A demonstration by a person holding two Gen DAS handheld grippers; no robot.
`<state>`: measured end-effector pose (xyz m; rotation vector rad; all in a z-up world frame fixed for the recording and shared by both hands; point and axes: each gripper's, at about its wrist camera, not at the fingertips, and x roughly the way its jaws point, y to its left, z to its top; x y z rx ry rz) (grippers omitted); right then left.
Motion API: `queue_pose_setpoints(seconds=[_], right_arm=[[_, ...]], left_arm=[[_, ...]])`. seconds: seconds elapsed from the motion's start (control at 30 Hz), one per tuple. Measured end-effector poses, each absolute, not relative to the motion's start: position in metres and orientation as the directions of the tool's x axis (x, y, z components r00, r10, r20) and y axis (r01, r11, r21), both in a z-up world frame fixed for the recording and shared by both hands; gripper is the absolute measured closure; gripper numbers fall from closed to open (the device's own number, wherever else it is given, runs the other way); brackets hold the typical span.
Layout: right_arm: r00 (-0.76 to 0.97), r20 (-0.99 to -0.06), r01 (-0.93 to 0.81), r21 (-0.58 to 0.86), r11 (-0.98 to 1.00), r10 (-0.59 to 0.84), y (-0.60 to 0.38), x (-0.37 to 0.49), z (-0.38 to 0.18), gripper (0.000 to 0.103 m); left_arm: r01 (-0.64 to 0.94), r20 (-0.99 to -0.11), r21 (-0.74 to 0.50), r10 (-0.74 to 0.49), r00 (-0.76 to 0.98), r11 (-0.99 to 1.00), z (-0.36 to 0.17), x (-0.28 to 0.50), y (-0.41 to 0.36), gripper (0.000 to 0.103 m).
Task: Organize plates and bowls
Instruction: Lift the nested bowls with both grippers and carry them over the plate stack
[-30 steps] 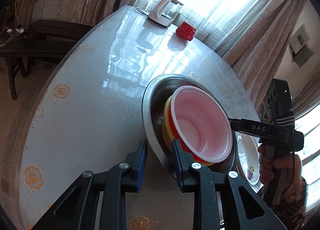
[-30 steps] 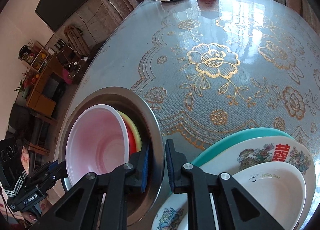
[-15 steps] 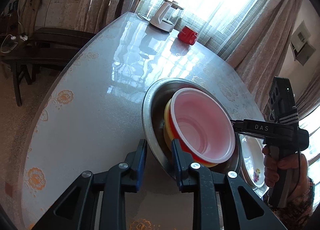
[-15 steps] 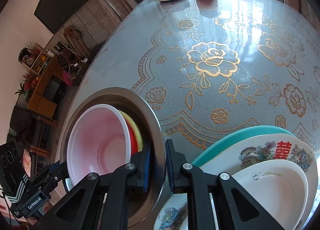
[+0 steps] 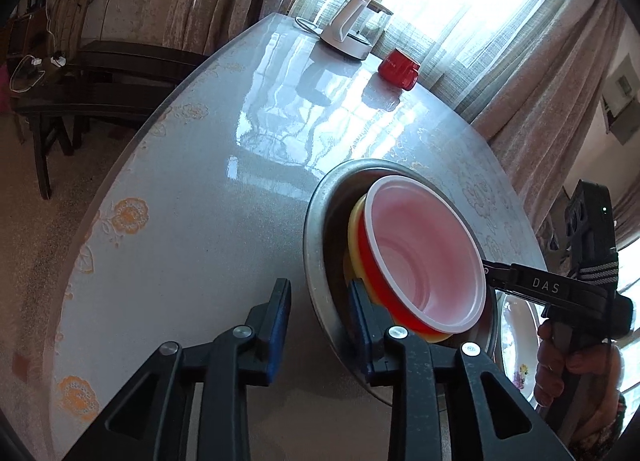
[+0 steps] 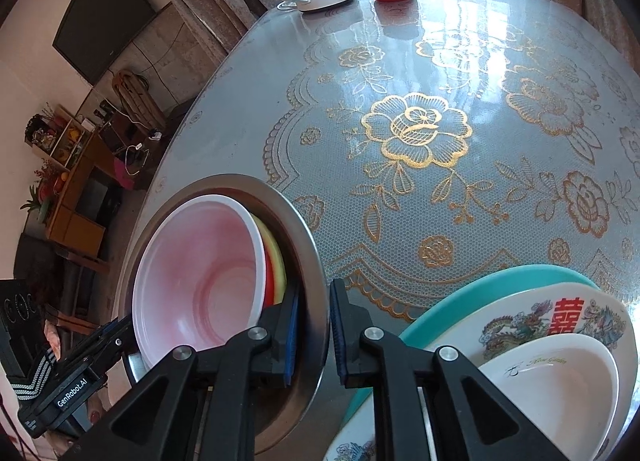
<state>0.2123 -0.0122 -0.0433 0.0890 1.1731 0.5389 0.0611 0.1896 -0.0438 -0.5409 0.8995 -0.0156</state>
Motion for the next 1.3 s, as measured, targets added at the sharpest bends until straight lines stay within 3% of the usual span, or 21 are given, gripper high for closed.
queue_pose_setpoints(seconds=[0.17, 0.23, 0.3, 0.4, 0.53, 0.73, 1.3], right_arm=[[0.253, -0.862, -0.389, 0.325, 0.862, 0.439, -0.012, 0.212, -0.044, 0.085], [0.244, -0.859, -0.389, 0.339, 0.857, 0.45, -0.011, 0.214, -0.045, 0.085], [0.242, -0.851, -0.389, 0.355, 0.85, 0.466, -0.011, 0.215, -0.045, 0.089], [0.249, -0.846, -0.373, 0.365, 0.853, 0.471, -0.013, 0.211, -0.045, 0.091], [0.286, -0.827, -0.361, 0.374, 0.854, 0.484, -0.017, 0.202, -0.04, 0.091], [0.371, -0.777, -0.376, 0.375, 0.847, 0.509, -0.02, 0.186, -0.019, 0.09], [0.525, -0.682, -0.308, 0.405, 0.861, 0.509, -0.077, 0.148, 0.025, 0.09]], left_arm=[[-0.22, -0.735, -0.514, -0.294, 0.611, 0.829, -0.047, 0.051, 0.192, 0.064], [-0.201, -0.732, -0.488, -0.272, 0.625, 0.849, -0.043, 0.051, 0.187, 0.069], [-0.17, -0.726, -0.456, -0.254, 0.639, 0.874, -0.038, 0.051, 0.179, 0.084], [-0.161, -0.735, -0.373, -0.185, 0.653, 0.914, -0.034, 0.05, 0.169, 0.084], [-0.162, -0.724, -0.393, -0.195, 0.662, 0.905, -0.037, 0.05, 0.174, 0.084], [-0.153, -0.686, -0.324, -0.121, 0.718, 0.933, -0.025, 0.047, 0.17, 0.084], [-0.008, -0.609, -0.32, -0.199, 0.768, 0.947, 0.019, 0.06, 0.131, 0.085]])
